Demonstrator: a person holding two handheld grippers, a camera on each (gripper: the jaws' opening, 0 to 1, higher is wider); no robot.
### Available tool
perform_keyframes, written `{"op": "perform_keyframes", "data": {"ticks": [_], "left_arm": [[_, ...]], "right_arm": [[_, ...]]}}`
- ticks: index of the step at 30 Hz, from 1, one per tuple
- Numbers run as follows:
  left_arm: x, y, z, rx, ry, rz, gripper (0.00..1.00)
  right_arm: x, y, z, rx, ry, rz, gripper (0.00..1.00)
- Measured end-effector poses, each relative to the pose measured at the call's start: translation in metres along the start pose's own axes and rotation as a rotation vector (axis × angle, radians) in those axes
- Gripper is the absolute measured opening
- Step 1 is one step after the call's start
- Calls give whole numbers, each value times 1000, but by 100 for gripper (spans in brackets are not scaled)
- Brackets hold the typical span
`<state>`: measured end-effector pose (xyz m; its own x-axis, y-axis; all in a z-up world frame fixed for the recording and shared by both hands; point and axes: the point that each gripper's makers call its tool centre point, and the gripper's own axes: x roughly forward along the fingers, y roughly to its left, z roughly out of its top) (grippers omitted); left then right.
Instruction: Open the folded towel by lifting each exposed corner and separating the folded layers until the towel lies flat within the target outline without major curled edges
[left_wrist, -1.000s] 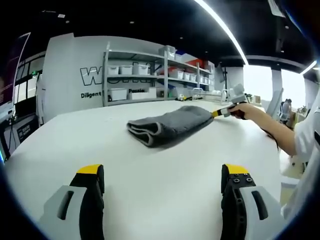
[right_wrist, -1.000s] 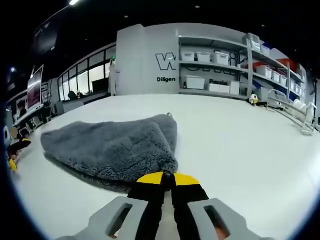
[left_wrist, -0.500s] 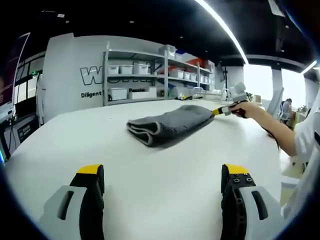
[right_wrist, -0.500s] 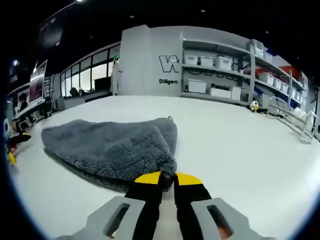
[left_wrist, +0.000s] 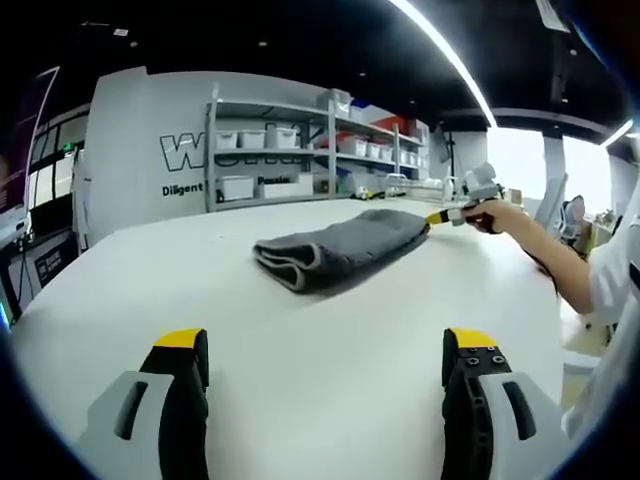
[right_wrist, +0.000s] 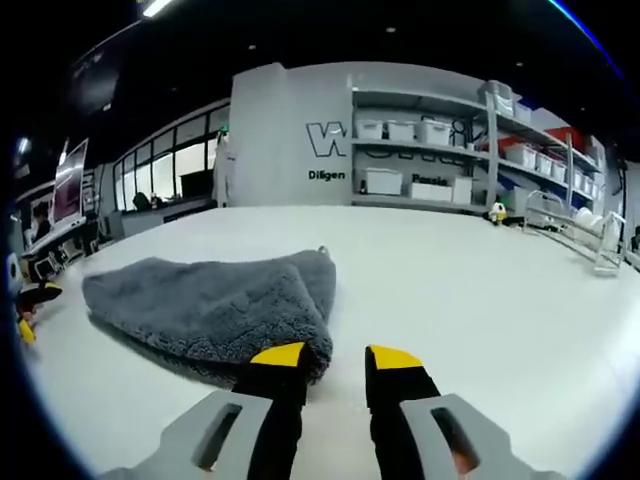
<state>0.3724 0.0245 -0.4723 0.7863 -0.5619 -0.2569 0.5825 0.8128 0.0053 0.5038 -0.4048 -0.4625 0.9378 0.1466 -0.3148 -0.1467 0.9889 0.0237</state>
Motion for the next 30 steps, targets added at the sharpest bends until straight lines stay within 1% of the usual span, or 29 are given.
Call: {"op": "perform_keyframes", "data": {"ticks": [6,10,13,15,19,25,28,30], "left_arm": [[0,-1,0,0,-2,-3,96],[0,0,0,0,0,-1,96],[1,0,0,0,1,-2,96],[1,0,0,0,1,-3,96],[1,1,-1,1,2,-1,96],[1,1,-1,1,2,-2,96],[0,1,-1,2,3,-1,96],[0,1,-1,2,3,-2,96]], "right_arm": [[-4,-3,8,36,-41,5,22],[-8,-8,14,51,-73,-3,22],[-10,-9,19,88,-105,7,23],[-10,-9,21,99,-114,13,26],[-10,-4,24,95,-126,34,31],[-11,10,33,84,-156,96,37],[-12,13,36,65,-164,107,42],[-11,16,37,42,-164,112,48]]}}
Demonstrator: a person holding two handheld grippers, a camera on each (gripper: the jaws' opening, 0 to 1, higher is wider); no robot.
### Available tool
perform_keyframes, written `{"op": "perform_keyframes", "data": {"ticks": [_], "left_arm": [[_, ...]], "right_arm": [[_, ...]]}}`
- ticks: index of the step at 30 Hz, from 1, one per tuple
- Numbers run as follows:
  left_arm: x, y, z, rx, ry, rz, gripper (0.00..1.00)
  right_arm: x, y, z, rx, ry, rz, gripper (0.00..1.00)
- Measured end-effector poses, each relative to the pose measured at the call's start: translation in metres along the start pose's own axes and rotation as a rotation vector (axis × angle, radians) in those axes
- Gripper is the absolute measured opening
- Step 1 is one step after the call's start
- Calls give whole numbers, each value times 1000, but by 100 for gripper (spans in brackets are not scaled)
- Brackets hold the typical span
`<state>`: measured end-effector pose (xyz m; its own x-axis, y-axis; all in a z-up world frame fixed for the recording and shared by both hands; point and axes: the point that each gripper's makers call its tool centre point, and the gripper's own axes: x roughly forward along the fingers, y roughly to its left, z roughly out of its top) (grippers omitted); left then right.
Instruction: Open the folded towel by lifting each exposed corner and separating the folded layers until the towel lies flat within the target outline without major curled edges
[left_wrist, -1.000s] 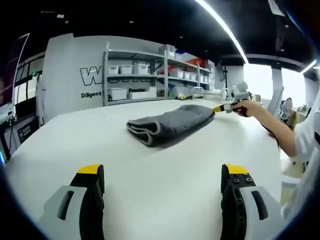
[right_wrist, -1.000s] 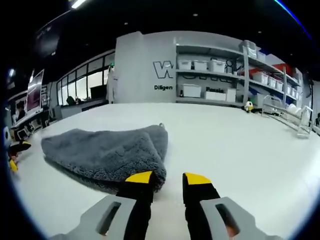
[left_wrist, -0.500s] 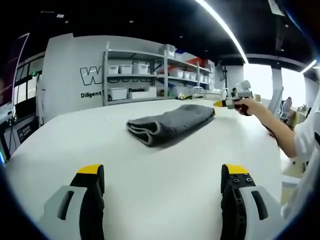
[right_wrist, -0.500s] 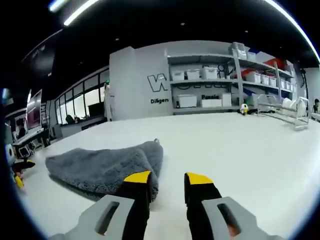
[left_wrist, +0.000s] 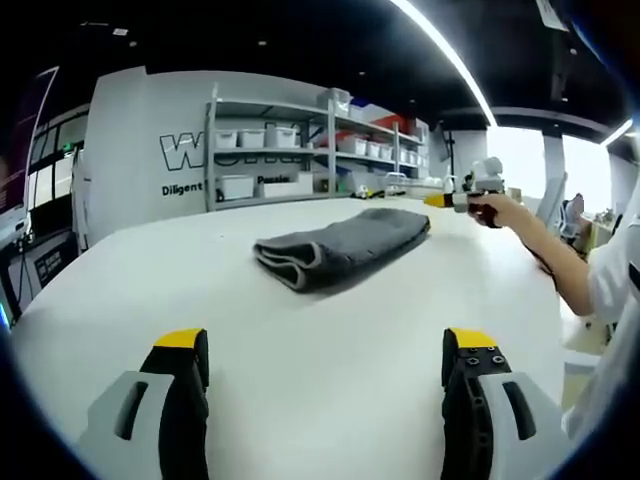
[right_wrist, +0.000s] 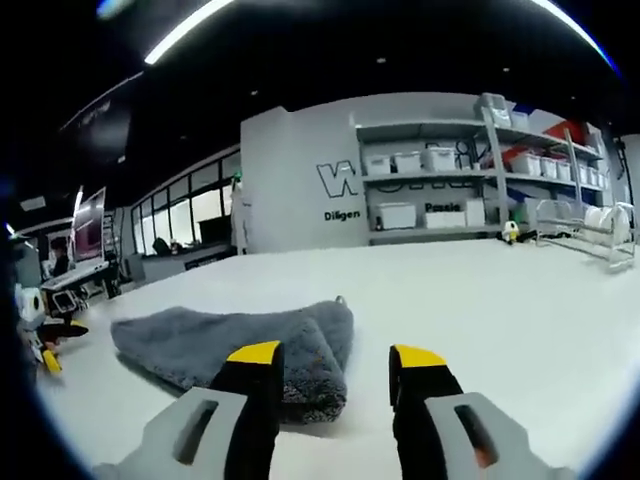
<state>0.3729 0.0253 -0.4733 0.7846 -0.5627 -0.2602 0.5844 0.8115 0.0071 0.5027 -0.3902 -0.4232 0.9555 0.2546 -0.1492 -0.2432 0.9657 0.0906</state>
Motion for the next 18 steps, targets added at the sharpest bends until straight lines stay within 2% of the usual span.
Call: {"op": "perform_keyframes", "data": {"ticks": [5,18], "left_arm": [[0,0,0,0,0,1,96],[-1,-1,0,2,1,0,96]], "right_arm": [[4,5,-1,-44,19,9,60],[5,23,2,-78,10,64,77]]}}
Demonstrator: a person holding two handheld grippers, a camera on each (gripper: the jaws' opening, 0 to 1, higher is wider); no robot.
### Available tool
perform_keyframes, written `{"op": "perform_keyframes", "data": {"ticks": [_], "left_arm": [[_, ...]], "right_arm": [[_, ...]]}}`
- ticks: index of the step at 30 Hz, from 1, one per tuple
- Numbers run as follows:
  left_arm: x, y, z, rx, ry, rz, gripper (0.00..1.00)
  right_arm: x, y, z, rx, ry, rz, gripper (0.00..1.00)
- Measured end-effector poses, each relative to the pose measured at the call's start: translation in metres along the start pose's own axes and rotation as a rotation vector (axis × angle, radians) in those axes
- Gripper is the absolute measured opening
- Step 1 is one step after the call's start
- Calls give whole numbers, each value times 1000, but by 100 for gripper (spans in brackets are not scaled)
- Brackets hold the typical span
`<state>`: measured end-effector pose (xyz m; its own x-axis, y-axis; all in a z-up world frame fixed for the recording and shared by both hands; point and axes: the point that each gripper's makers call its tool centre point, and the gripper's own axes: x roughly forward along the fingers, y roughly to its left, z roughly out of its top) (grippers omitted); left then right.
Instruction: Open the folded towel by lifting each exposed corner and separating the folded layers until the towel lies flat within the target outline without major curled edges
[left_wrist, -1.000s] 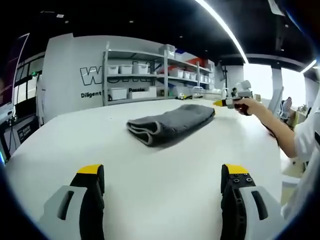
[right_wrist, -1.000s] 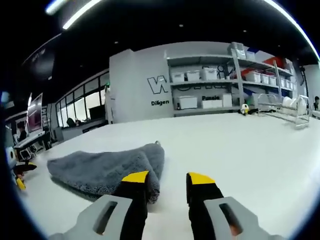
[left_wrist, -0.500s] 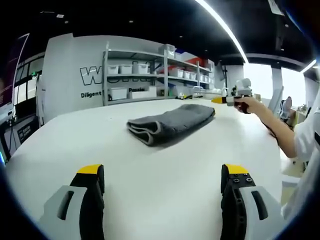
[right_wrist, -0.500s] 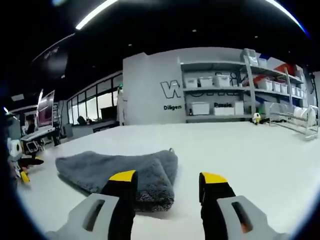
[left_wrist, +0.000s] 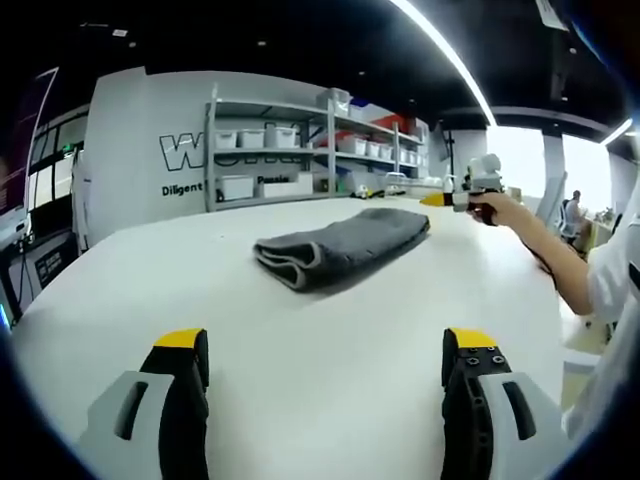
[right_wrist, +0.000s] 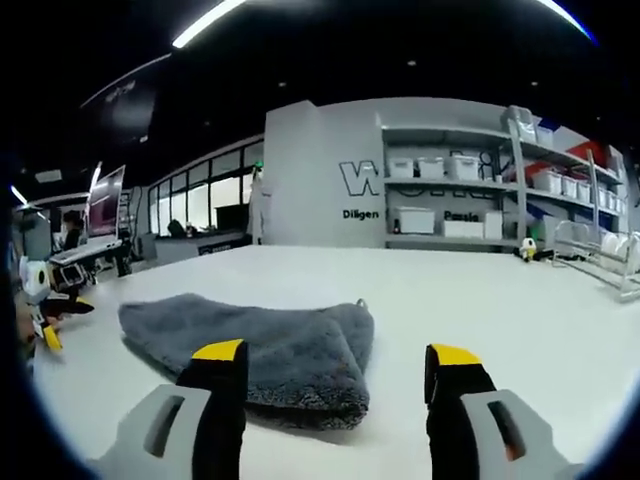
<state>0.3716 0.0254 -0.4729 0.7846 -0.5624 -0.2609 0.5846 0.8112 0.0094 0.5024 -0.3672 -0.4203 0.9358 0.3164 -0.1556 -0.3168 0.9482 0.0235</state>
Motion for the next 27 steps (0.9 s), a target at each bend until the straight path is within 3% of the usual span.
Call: {"op": "perform_keyframes", "data": {"ticks": [12,27], "left_arm": [[0,1,0,4,2,1,96],[4,31,-1,21,12,26,96]], "right_arm": [[3,4,-2,-13,20,22,99],[4,3,-3,-8,28,17,99]]}}
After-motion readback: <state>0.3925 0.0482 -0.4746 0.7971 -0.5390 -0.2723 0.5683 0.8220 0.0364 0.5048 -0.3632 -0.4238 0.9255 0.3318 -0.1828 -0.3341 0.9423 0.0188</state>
